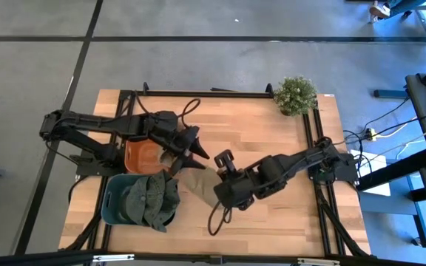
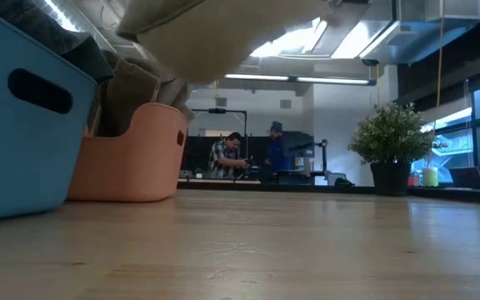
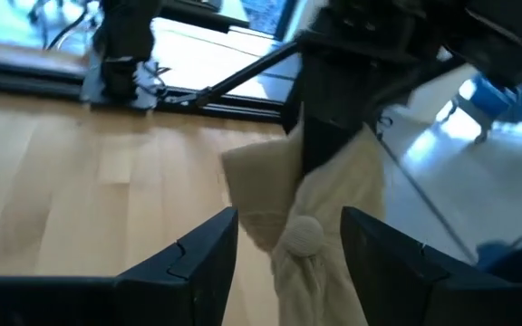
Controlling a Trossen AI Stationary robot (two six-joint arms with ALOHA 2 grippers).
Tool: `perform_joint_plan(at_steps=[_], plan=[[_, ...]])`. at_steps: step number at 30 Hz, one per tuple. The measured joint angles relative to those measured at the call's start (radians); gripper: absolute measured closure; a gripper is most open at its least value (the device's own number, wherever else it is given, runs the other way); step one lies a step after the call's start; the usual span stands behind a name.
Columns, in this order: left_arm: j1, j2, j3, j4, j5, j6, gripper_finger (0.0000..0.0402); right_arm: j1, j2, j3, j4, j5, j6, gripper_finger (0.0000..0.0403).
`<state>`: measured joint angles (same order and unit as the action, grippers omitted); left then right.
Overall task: Pick & Place hat
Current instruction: Put the brown cap into the orange bin
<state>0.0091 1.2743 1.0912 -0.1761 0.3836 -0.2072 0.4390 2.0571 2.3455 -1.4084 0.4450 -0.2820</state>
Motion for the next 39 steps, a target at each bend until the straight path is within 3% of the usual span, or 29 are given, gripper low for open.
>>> perform_joint_plan(at_steps=[28,39], plan=[[-0.034,0.0,0.0,-0.048,0.0,0.046,0.0223,-0.033,0.0,0.0,0.01,0.085,-0.036,0.0392],[-0.034,0.0,0.0,-0.053,-0.001,0.046,0.0274,-0.032,0.0,0.0,0.01,0.086,-0.033,0.0392]])
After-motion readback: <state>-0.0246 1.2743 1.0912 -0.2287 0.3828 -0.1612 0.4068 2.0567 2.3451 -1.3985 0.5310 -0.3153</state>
